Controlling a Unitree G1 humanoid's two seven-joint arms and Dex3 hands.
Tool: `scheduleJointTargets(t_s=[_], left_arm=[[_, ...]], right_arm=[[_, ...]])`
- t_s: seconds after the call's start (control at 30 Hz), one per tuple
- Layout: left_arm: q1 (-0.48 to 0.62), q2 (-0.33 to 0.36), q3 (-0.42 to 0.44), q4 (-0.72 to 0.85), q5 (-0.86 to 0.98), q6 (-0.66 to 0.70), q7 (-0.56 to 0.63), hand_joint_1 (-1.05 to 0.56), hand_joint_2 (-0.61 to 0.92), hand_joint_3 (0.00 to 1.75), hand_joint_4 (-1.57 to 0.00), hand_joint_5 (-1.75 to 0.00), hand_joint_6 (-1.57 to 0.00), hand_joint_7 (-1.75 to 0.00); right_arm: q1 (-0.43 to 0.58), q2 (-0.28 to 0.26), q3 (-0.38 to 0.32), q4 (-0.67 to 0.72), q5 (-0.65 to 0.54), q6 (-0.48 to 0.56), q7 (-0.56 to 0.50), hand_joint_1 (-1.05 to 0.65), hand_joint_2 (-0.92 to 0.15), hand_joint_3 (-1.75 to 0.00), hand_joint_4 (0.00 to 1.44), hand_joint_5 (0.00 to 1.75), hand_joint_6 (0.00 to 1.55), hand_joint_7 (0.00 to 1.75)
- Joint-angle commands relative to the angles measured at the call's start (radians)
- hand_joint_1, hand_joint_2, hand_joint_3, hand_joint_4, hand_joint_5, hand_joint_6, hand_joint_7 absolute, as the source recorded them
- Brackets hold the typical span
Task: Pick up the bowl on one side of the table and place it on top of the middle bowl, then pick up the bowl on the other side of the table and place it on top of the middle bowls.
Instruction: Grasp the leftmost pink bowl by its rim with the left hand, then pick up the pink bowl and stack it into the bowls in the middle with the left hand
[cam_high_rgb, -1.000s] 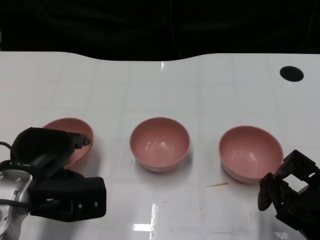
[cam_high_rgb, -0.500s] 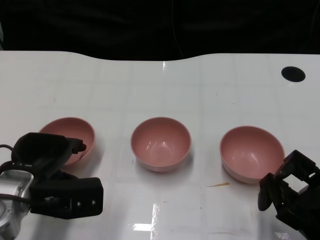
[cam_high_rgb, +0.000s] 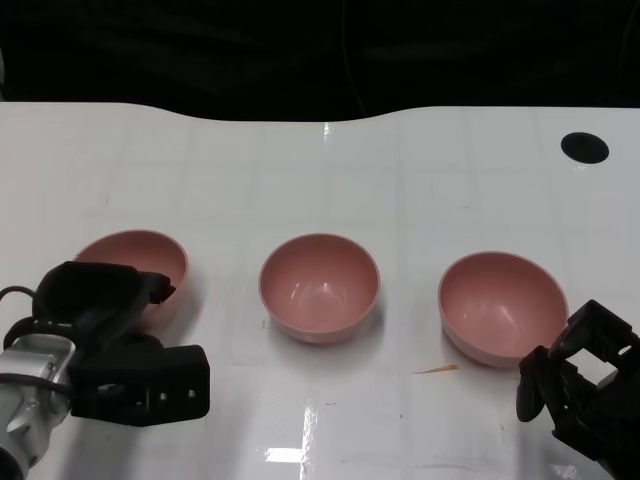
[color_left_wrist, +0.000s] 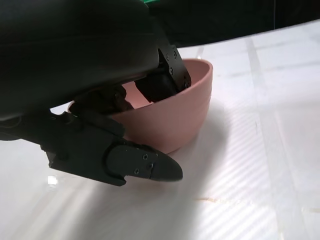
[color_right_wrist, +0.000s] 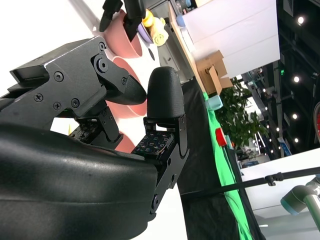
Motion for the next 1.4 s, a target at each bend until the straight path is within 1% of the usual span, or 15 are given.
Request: scheduleJointTargets(t_s=[0.03,0.07,0.1,0.13,0.17,0.2,0.27,0.3,0.4,0.53,0.73,0.87,0.97,1.23,1.4], left_arm=[[-0.006,-0.003,0.024,0.034,-0.048,-0.042,0.068,-0.19,0.92,0.26,-1.14,-0.17,-1.02,-0.10],[-0.005,-0.004,0.029,0.037,-0.059,-0.051,0.078,-0.15,0.92,0.26,-1.00,-0.79,-1.11,-0.14],[-0.005,-0.004,0.032,0.037,-0.068,-0.053,0.081,-0.14,0.92,0.26,-0.89,-1.12,-1.15,-0.15],[-0.003,-0.004,0.037,0.032,-0.078,-0.051,0.078,-0.13,0.92,0.27,-0.80,-1.39,-1.13,-0.28],[0.001,-0.002,0.039,0.021,-0.084,-0.047,0.074,-0.13,0.92,0.28,-0.75,-1.60,-0.88,-0.92],[0.003,0.000,0.041,0.012,-0.089,-0.044,0.071,-0.12,0.92,0.29,-0.74,-1.67,-0.74,-1.28],[0.013,0.007,0.044,-0.018,-0.093,-0.045,0.064,-0.12,0.92,0.30,-0.73,-1.73,-0.62,-1.56],[0.022,0.016,0.047,-0.049,-0.096,-0.046,0.052,-0.10,0.92,0.26,-0.71,-1.73,-0.62,-1.54],[0.047,0.041,0.058,-0.127,-0.108,-0.050,0.027,-0.09,0.92,0.18,-0.68,-1.70,-0.74,-1.28],[0.064,0.061,0.068,-0.189,-0.118,-0.048,0.006,-0.09,0.92,0.16,-0.67,-1.67,-0.76,-1.22],[0.071,0.111,0.108,-0.337,-0.142,-0.063,-0.067,-0.06,0.92,0.11,-0.62,-1.70,-0.71,-1.29],[0.062,0.130,0.132,-0.454,-0.154,-0.058,-0.140,-0.08,0.92,0.23,-0.65,-1.63,-0.70,-1.33],[0.053,0.132,0.135,-0.505,-0.149,-0.079,-0.160,-0.08,0.92,0.20,-0.65,-1.73,-0.67,-1.46],[-0.020,0.101,0.097,-0.648,-0.143,-0.128,-0.295,-0.16,0.92,0.17,-0.65,-1.75,-0.59,-1.58],[-0.068,0.052,0.061,-0.633,-0.136,-0.199,-0.307,-0.18,0.92,0.16,-0.68,-1.75,-0.61,-1.59]], right_arm=[[0.005,-0.004,-0.010,-0.005,0.009,-0.007,0.001,-0.04,-0.57,-1.06,0.84,1.75,0.79,1.44],[0.005,-0.005,-0.009,-0.005,0.008,-0.008,0.002,-0.05,-0.57,-1.07,0.84,1.75,0.79,1.44],[0.005,-0.005,-0.009,-0.003,0.008,-0.009,0.004,-0.06,-0.57,-1.07,0.84,1.75,0.78,1.45],[0.005,-0.005,-0.008,-0.004,0.004,-0.011,0.001,-0.06,-0.57,-1.07,0.84,1.75,0.78,1.45],[0.005,-0.005,-0.009,-0.003,0.004,-0.012,0.001,-0.06,-0.56,-1.06,0.84,1.75,0.78,1.44],[0.005,-0.005,-0.009,-0.002,0.003,-0.012,0.000,-0.07,-0.56,-1.06,0.84,1.75,0.78,1.44],[0.003,-0.005,-0.011,0.002,0.005,-0.016,0.005,-0.07,-0.56,-1.05,0.84,1.75,0.78,1.44],[0.003,-0.006,-0.011,0.002,0.008,-0.011,0.004,-0.06,-0.56,-1.05,0.84,1.75,0.78,1.44],[0.000,-0.010,-0.013,0.007,0.006,-0.014,0.007,-0.07,-0.56,-1.05,0.83,1.75,0.78,1.44],[-0.003,-0.009,-0.016,0.013,0.008,-0.017,0.010,-0.07,-0.57,-1.05,0.83,1.75,0.78,1.44],[-0.007,-0.011,-0.019,0.021,0.017,-0.006,0.019,-0.06,-0.57,-1.05,0.83,1.75,0.79,1.44],[-0.008,-0.008,-0.019,0.024,0.010,-0.013,0.016,-0.06,-0.57,-1.05,0.84,1.75,0.79,1.44],[-0.010,-0.007,-0.017,0.029,0.004,-0.020,0.018,-0.06,-0.57,-1.06,0.84,1.75,0.79,1.44],[-0.016,-0.002,-0.011,0.040,-0.010,-0.025,0.006,-0.07,-0.56,-1.05,0.84,1.75,0.79,1.44],[-0.015,0.004,-0.005,0.040,-0.012,-0.032,0.006,-0.06,-0.57,-1.04,0.84,1.74,0.80,1.42]])
